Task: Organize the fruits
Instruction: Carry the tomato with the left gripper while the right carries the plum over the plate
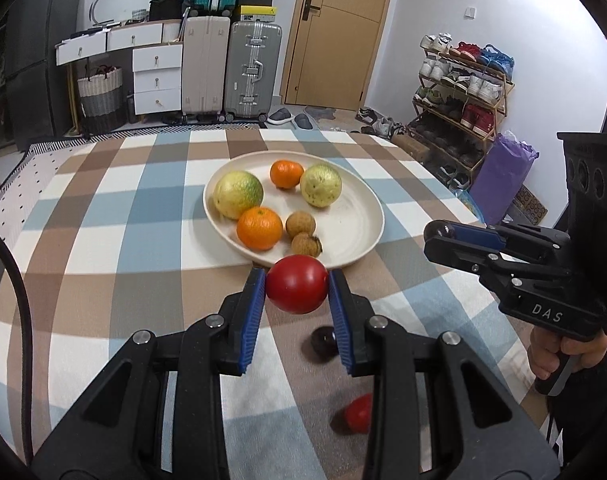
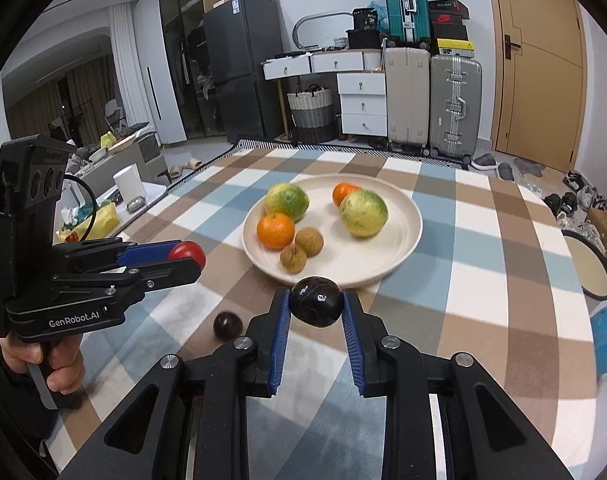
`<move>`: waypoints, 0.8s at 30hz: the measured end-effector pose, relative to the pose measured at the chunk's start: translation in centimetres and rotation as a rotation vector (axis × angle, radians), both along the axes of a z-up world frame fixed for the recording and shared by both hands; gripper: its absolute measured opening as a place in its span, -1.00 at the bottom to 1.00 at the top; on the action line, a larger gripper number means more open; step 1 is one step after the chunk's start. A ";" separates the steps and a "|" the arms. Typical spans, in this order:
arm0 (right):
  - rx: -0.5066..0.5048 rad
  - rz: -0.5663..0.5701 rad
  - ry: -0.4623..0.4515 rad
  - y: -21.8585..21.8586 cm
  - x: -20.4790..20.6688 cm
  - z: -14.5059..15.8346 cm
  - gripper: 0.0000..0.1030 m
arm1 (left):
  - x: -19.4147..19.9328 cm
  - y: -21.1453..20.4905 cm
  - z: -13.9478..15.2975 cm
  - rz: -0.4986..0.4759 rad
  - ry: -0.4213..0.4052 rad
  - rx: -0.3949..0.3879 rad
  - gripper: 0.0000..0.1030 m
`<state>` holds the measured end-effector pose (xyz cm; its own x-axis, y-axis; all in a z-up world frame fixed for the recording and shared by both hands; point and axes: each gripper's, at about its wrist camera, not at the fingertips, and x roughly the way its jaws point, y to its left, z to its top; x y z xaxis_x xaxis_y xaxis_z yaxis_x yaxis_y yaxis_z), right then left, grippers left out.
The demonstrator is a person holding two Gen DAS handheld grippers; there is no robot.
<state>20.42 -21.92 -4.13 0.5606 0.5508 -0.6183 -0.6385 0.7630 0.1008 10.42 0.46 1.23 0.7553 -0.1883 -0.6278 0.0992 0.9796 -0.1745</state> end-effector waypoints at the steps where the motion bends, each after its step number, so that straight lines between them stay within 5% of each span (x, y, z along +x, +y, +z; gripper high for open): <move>1: 0.001 -0.002 -0.004 0.0 0.3 0.2 -0.47 | 0.3 0.0 0.2 0.001 -0.004 0.004 -0.43; 24: 0.031 -0.017 -0.020 1.0 5.3 0.6 -0.47 | 6.3 0.6 0.6 0.039 -0.023 0.027 -0.43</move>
